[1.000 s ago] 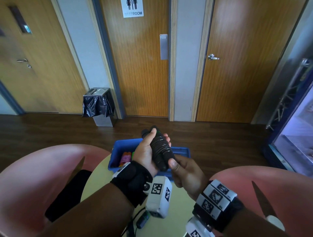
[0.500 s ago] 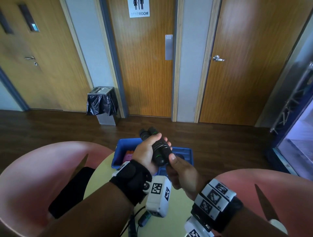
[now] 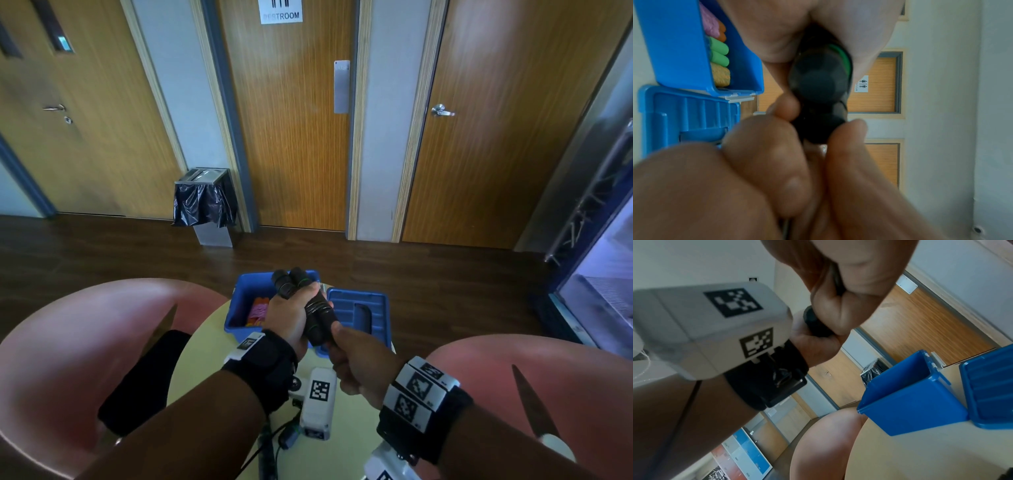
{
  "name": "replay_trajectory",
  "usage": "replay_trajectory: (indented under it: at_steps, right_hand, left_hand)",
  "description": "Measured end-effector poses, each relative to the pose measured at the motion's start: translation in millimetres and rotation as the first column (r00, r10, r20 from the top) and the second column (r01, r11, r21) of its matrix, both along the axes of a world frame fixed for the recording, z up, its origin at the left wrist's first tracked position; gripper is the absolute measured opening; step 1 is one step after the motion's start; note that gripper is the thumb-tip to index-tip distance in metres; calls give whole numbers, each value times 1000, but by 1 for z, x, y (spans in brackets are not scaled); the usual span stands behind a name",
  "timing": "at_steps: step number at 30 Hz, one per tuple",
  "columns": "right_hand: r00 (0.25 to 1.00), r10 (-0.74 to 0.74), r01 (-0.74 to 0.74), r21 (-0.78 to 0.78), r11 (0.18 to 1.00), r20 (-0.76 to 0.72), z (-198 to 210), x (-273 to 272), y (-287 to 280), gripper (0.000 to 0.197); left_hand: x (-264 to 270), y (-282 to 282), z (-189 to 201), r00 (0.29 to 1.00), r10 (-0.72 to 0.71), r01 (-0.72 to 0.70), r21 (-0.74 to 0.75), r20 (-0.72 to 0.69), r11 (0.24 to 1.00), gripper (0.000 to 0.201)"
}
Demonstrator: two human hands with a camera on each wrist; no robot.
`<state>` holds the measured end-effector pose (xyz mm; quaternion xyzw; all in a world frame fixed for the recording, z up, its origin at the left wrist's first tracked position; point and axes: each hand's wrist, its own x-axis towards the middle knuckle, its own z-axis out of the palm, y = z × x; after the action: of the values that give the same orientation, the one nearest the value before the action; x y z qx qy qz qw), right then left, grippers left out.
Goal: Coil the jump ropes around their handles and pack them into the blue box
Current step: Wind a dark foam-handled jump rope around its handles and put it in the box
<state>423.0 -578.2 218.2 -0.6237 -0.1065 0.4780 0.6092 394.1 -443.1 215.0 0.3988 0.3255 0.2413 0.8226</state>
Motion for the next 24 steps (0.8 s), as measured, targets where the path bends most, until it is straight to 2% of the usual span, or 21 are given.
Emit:
replay_trajectory:
  at_steps: [3,6,9,11,13,17,20,24]
  right_hand:
    - [995,-12,20,82,996,-101,-1,3,-3,23]
    - [998,16,-11,84,996,-57,4,6,-6,20]
    - [1000,16,-16,28,999,19,10,9,-6,27]
    - [1000,-4,4,5,1000,6,13,11,-6,38]
    - [1000,0,0,-11,1000,0,16,11,-4,49]
    - [992,21,-15,-51,999,121,16,5,3,55]
    - [982,64,-54,-64,997,177,15,1,9,46]
    - [961,153,-116,-167,979,229,9,-3,24,33]
  left_hand:
    - [-1,2,2,998,-21,19,38,56,999,19]
    - [-5,3,10,992,-82,79,37,98,996,18]
    - [-11,2,16,985,-125,121,42,121,992,41]
    - [-13,1,16,980,-150,144,51,129,988,63]
    - [-17,-1,15,976,-155,151,42,155,988,74]
    - [-24,-2,15,969,-192,183,71,157,980,70]
    - [-28,7,13,969,-206,189,131,137,973,67]
    - [-35,26,7,987,-141,125,184,74,975,50]
